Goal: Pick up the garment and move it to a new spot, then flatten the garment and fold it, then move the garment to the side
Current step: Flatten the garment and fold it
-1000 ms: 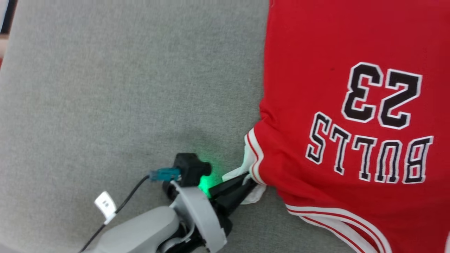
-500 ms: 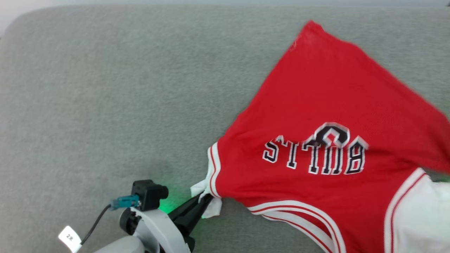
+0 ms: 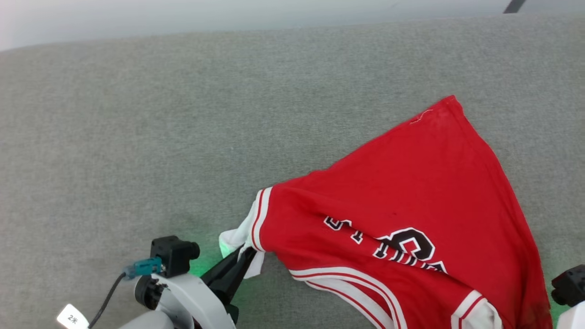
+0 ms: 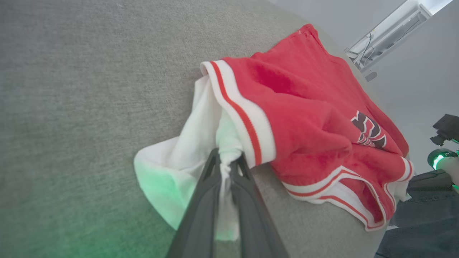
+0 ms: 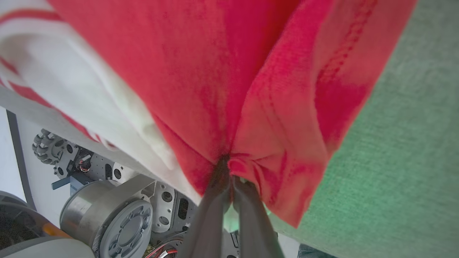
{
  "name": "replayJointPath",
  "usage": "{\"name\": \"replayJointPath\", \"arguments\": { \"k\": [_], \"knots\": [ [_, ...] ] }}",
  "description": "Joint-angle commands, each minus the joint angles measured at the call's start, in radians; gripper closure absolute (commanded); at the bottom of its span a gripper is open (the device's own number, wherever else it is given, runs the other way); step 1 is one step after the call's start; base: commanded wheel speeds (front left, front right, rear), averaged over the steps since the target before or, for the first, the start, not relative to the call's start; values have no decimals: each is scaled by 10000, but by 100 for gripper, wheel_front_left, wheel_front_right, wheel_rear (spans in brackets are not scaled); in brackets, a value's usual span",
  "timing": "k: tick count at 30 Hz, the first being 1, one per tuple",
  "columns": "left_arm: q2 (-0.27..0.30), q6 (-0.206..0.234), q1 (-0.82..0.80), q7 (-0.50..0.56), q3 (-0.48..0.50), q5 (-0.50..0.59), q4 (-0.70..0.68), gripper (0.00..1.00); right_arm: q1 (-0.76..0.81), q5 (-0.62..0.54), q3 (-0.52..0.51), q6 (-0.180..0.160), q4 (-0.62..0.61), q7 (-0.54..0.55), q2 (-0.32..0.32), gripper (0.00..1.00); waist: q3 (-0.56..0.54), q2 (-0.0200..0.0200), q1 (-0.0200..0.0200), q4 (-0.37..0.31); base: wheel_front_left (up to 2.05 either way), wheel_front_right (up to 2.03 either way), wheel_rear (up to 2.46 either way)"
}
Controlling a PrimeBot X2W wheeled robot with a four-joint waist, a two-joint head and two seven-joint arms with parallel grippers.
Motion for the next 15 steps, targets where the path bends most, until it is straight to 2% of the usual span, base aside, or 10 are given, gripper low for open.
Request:
{"name": "replayJointPath", "arguments": {
  "k": [1, 2, 3, 4, 8, 15],
  "knots": [
    [-10, 53, 160, 5, 39, 73, -58, 100, 192, -179, 157, 0, 59, -36, 369, 100, 6, 0, 0, -101, 0, 0, 0],
    [0, 51, 158, 5, 65, 65, -87, 100, 136, -339, 7, 0, 35, -164, 540, 90, 12, 0, 0, -134, 0, 0, 0],
    [37, 77, 161, 5, 73, 91, -110, 100, 62, -459, -186, 0, 38, -295, 670, 56, 18, 0, 0, -169, 0, 0, 0],
    [73, 99, 171, 5, 85, 97, -130, 100, 8, -615, -377, 0, 23, -344, 713, 0, 25, 0, 0, -196, 0, 0, 0],
    [84, 138, 114, 6, 104, 166, -192, 100, 296, -737, -1449, -12, -283, -217, 292, 0, 52, 0, 0, -205, 0, 0, 0],
    [-198, 176, -54, 20, -19, 380, -247, 100, 606, -585, -4250, -5, -1616, 406, -449, 0, 150, 0, 0, 61, 0, 0, 0]
  ]
}}
